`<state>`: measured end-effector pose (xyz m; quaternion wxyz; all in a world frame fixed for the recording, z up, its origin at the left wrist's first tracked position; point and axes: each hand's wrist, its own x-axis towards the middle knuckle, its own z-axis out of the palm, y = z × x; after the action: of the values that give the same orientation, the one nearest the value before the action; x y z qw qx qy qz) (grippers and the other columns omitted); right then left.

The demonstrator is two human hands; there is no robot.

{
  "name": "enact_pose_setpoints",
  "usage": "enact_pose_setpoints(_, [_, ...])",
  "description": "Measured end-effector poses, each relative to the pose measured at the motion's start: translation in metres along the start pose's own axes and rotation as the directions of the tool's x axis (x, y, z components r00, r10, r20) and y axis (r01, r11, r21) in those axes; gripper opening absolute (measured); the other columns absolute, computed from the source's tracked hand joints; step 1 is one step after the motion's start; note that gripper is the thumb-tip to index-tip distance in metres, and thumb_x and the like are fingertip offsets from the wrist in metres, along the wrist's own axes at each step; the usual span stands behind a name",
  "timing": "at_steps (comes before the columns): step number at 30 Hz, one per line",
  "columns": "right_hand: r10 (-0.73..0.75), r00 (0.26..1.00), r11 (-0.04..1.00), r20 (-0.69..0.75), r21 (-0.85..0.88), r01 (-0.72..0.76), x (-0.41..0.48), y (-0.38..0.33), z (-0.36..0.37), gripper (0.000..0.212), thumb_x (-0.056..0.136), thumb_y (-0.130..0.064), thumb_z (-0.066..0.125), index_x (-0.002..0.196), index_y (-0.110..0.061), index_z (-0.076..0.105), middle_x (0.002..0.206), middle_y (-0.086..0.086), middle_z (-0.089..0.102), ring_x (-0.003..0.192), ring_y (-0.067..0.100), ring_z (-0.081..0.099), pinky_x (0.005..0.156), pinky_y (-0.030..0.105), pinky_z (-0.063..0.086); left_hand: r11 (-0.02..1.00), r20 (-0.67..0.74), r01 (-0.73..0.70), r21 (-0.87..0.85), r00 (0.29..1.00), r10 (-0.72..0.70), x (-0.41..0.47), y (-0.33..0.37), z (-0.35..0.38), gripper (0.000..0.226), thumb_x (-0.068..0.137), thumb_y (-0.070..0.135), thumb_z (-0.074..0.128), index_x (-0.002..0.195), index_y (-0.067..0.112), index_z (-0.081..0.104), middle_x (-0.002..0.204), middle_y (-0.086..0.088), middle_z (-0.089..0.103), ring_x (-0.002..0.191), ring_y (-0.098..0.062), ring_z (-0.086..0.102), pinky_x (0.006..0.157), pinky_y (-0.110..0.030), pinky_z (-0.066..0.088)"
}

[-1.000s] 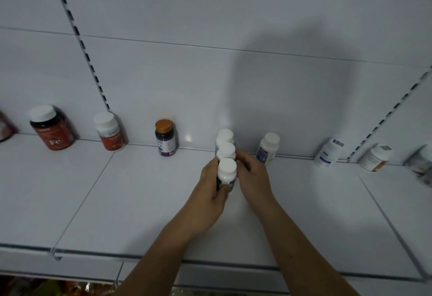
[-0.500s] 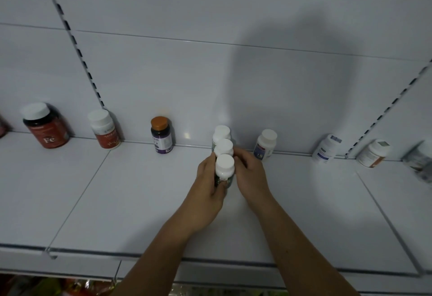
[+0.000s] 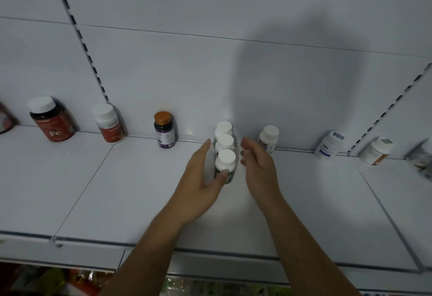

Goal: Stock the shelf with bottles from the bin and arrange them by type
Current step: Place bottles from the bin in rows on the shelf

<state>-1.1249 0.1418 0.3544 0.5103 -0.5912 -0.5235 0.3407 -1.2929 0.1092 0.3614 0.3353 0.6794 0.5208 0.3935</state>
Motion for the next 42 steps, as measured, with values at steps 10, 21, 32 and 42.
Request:
enact_pose_setpoints(10, [-0.436, 0.805, 0.793, 0.403, -0.251, 0.556, -0.055, -0.066, -0.042, 0.053, 0.105, -0.049, 0.049, 0.153, -0.028, 0.042, 0.156, -0.009, 0.044, 0.145, 0.008, 0.037, 0.120, 0.029, 0.032, 0.864, -0.181, -0.014, 0.503, 0.976, 0.121, -0.044, 0.029, -0.060, 0.072, 0.097, 0.072, 0.051, 0.157, 0.034, 0.040, 0.157, 0.010, 0.049, 0.142, -0.013, 0.045, 0.117, -0.038, 0.039])
enact_pose_setpoints(21, [-0.415, 0.337, 0.507, 0.845, -0.092, 0.857, -0.129, -0.075, 0.012, 0.072, 0.103, -0.063, 0.034, 0.163, -0.028, 0.018, 0.172, -0.004, 0.018, 0.159, 0.016, 0.007, 0.130, 0.045, 0.012, 0.457, -0.399, 0.415, 0.787, 0.907, -0.138, -0.222, 0.048, -0.086, 0.087, 0.093, 0.084, 0.034, 0.164, 0.036, 0.024, 0.167, 0.008, 0.033, 0.153, -0.018, 0.033, 0.124, -0.048, 0.030])
enact_pose_setpoints(32, [-0.391, -0.114, 0.335, 0.913, 0.257, 0.907, -0.287, -0.121, 0.152, 0.073, 0.104, -0.059, 0.039, 0.165, -0.028, 0.014, 0.172, -0.004, 0.017, 0.159, 0.018, 0.008, 0.130, 0.043, 0.006, 0.177, -0.742, 0.800, 0.573, 0.598, -0.304, -0.440, 0.043, -0.154, 0.089, 0.091, 0.087, 0.030, 0.165, 0.038, 0.015, 0.170, 0.012, 0.027, 0.155, -0.016, 0.029, 0.127, -0.044, 0.021])
enact_pose_setpoints(42, [-0.322, -0.241, 0.294, 0.916, 0.338, 0.894, -0.431, -0.146, 0.320, 0.073, 0.103, -0.059, 0.045, 0.163, -0.029, 0.018, 0.168, -0.006, 0.025, 0.156, 0.016, 0.016, 0.129, 0.043, 0.012, 0.176, -0.842, 0.907, 0.382, 0.421, -0.339, -0.594, -0.023, -0.264, 0.087, 0.092, 0.087, 0.033, 0.164, 0.040, 0.019, 0.167, 0.012, 0.033, 0.153, -0.015, 0.033, 0.125, -0.045, 0.028])
